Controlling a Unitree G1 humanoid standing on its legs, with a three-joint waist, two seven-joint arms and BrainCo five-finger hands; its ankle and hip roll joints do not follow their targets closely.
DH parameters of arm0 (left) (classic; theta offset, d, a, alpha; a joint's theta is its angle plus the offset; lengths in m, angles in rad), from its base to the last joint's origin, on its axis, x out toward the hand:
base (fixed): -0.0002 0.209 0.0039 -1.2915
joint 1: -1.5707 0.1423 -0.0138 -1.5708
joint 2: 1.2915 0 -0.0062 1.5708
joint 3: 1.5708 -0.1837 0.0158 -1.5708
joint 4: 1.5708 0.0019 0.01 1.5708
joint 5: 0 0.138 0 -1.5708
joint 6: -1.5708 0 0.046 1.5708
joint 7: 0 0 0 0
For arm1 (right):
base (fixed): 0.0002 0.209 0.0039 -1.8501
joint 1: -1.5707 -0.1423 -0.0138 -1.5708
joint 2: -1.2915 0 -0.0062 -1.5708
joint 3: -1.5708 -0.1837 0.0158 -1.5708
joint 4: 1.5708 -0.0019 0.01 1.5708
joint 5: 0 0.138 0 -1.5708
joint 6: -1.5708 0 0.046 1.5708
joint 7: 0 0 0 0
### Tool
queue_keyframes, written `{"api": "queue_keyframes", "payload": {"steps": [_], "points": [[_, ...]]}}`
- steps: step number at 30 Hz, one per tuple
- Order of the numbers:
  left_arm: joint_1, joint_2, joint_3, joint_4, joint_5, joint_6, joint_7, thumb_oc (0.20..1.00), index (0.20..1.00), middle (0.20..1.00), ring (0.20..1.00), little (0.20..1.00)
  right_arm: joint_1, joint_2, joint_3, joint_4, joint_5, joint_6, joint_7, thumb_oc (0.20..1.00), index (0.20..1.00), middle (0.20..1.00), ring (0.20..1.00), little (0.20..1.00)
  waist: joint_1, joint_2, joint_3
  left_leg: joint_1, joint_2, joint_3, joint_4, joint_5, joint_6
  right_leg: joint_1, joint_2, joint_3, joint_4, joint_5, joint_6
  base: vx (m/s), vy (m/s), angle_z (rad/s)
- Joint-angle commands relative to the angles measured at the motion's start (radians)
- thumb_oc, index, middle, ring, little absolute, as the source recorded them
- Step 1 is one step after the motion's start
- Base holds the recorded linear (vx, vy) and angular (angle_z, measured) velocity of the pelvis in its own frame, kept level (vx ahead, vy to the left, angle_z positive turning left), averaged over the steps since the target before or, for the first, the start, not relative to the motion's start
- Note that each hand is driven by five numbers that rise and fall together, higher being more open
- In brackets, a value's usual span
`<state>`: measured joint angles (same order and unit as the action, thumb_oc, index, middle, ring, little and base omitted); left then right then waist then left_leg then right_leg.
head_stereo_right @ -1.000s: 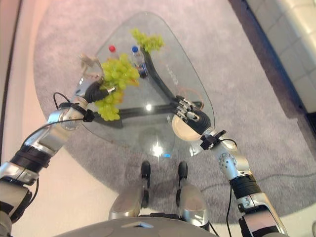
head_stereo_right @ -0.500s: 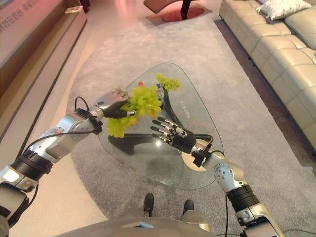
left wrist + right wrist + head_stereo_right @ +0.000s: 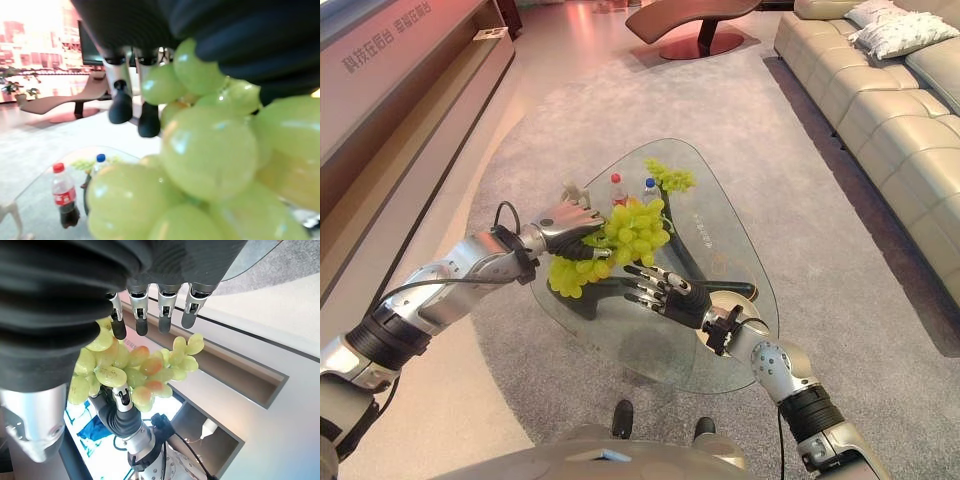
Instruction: Pick up fruits into the plate
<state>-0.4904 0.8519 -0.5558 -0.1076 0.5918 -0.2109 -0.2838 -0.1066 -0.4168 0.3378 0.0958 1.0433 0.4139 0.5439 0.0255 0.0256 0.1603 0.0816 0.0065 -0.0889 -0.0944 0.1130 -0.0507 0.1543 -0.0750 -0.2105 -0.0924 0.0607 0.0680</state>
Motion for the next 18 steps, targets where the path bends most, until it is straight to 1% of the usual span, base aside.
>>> {"api": "queue_keyframes", "payload": {"steps": [1,4,6,10,14,16,17,18], "points": [[-0.113,0.026,-0.030,-0.012,0.010,-0.035,-0.016,0.200,0.200,0.200,0.200,0.200,0.005,-0.002,0.020,-0.034,0.092,-0.037,0.012,1.000,1.000,1.000,1.000,1.000,0.020,-0.017,-0.053,0.106,-0.018,0.084,0.027,-0.200,0.001,0.037,-0.045,-0.026,0.025,-0.091,0.063,0.00,0.000,0.00],[-0.101,0.035,-0.034,-0.022,0.010,-0.047,-0.028,0.200,0.200,0.200,0.200,0.200,0.007,-0.012,0.015,-0.039,0.103,-0.037,0.001,1.000,1.000,1.000,1.000,1.000,0.019,-0.017,-0.055,0.108,-0.018,0.088,0.027,-0.200,0.001,0.039,-0.046,-0.026,0.023,-0.089,0.064,0.00,0.000,0.00],[-0.096,0.038,-0.031,-0.026,0.006,-0.043,-0.025,0.200,0.200,0.200,0.200,0.200,0.011,-0.014,0.013,-0.035,0.102,-0.035,-0.003,1.000,1.000,1.000,1.000,1.000,0.018,-0.018,-0.055,0.109,-0.018,0.091,0.027,-0.201,0.001,0.039,-0.046,-0.024,0.022,-0.088,0.064,0.00,0.000,0.00],[-0.088,0.039,-0.011,-0.031,0.003,-0.034,0.001,0.200,0.200,0.200,0.200,0.200,0.019,-0.013,0.006,-0.001,0.064,-0.029,-0.004,1.000,1.000,1.000,1.000,1.000,0.018,-0.018,-0.060,0.112,-0.015,0.097,0.025,-0.200,0.001,0.042,-0.047,-0.027,0.020,-0.089,0.064,0.00,0.000,0.00],[-0.096,0.045,0.002,-0.028,-0.007,-0.027,0.018,0.200,0.200,0.200,0.200,0.200,0.025,-0.014,-0.002,0.039,0.005,-0.051,0.002,1.000,1.000,1.000,1.000,1.000,0.018,-0.019,-0.064,0.113,-0.013,0.100,0.025,-0.200,0.000,0.043,-0.047,-0.028,0.019,-0.090,0.064,0.00,0.000,0.00],[-0.108,0.053,0.013,-0.029,-0.017,-0.025,0.027,0.200,0.200,0.200,0.200,0.200,0.023,-0.028,-0.019,0.089,-0.124,-0.125,0.005,1.000,1.000,1.000,1.000,1.000,0.018,-0.021,-0.068,0.113,-0.011,0.102,0.025,-0.200,-0.001,0.044,-0.048,-0.031,0.019,-0.090,0.064,0.02,-0.004,0.00],[-0.120,0.062,0.019,-0.032,-0.024,-0.021,0.026,0.200,0.200,0.200,0.200,0.200,0.018,-0.051,-0.031,0.128,-0.244,-0.214,-0.003,1.000,1.000,1.000,1.000,1.000,0.017,-0.023,-0.070,0.113,-0.010,0.104,0.026,-0.200,-0.002,0.044,-0.048,-0.031,0.020,-0.090,0.063,0.00,0.000,0.00],[-0.125,0.066,0.022,-0.034,-0.028,-0.021,0.022,0.200,0.200,0.200,0.200,0.200,0.013,-0.065,-0.038,0.146,-0.289,-0.239,-0.012,1.000,1.000,1.000,1.000,1.000,0.016,-0.023,-0.069,0.114,-0.009,0.104,0.026,-0.200,-0.002,0.044,-0.048,-0.032,0.020,-0.091,0.063,0.00,0.000,0.00]]}}
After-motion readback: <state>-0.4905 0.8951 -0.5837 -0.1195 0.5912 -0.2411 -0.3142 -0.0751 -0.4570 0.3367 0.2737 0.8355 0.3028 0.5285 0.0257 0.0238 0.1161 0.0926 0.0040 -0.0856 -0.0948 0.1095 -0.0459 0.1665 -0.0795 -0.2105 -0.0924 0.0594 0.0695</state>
